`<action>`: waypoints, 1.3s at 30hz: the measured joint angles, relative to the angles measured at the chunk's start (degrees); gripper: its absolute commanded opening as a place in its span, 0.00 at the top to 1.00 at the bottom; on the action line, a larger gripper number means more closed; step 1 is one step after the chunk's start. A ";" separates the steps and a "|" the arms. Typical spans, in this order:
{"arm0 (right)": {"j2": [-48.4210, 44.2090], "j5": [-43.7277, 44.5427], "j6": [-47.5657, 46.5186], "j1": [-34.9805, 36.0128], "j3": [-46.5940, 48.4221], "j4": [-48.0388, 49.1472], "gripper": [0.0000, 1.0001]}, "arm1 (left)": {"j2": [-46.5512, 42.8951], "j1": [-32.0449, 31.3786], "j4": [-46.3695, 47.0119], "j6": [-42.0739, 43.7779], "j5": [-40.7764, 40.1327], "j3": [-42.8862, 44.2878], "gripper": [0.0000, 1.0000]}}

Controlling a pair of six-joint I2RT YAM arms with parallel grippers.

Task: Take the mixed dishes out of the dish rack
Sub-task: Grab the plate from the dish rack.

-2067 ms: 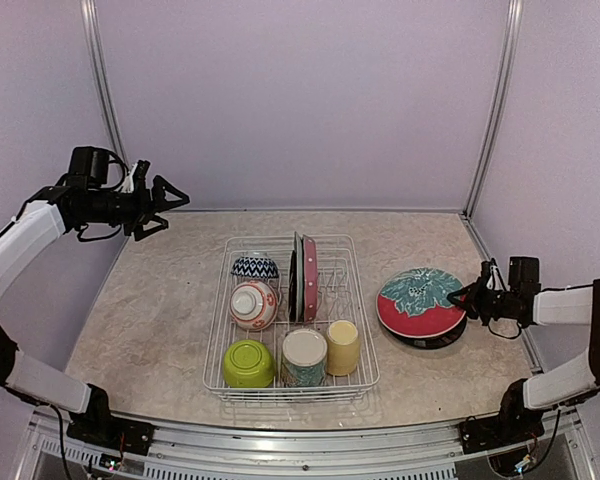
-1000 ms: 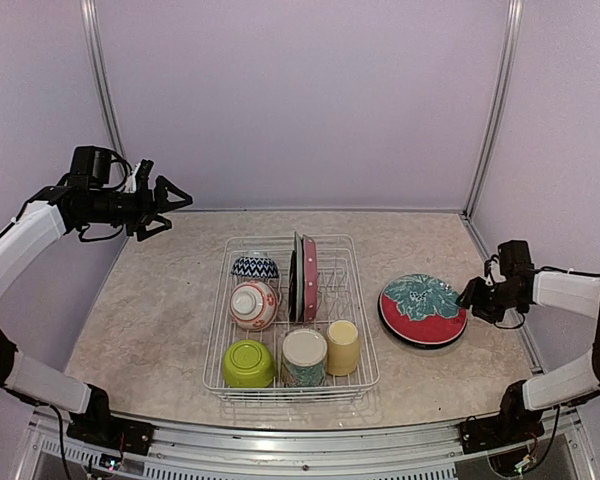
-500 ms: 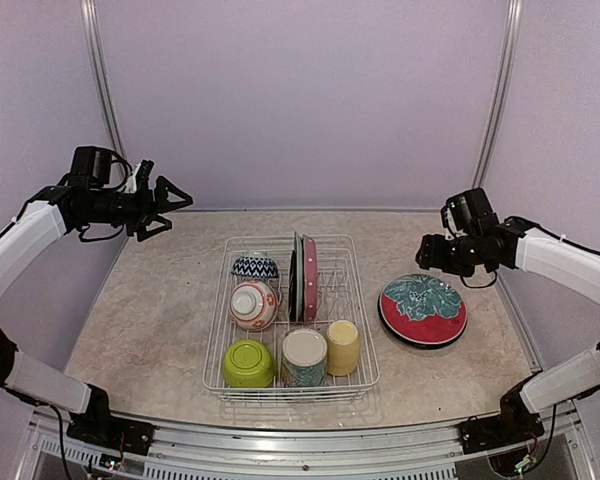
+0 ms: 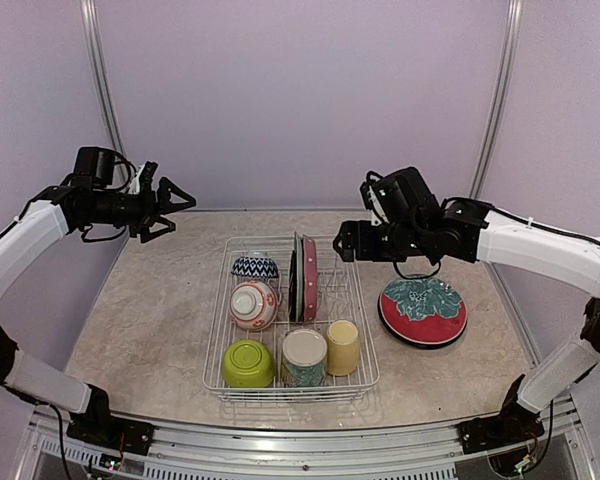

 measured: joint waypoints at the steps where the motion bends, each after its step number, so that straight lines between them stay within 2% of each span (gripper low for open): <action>1: 1.11 0.13 0.22 0.81 0.81 0.20 0.19 | 0.02 -0.04 0.00 -0.09 0.02 0.00 0.01; 11: 10.16 1.03 2.03 5.57 6.32 0.85 0.25 | -0.02 -0.11 0.02 -0.11 -0.04 0.00 0.01; 17: 12.79 1.92 2.51 6.47 9.11 0.74 0.26 | -0.09 -0.13 0.04 -0.33 0.76 0.00 0.01; 21: 13.68 3.72 3.37 6.58 10.51 -0.52 0.33 | -0.09 -0.13 0.04 -0.59 1.29 0.00 0.01; 28: 16.68 6.23 4.31 7.34 12.76 -1.97 0.33 | -0.57 -0.13 0.09 -0.83 2.27 0.00 0.01; 39: 23.37 14.84 9.42 9.66 22.80 -12.55 0.42 | -0.57 -0.13 0.09 -1.14 3.02 0.00 0.01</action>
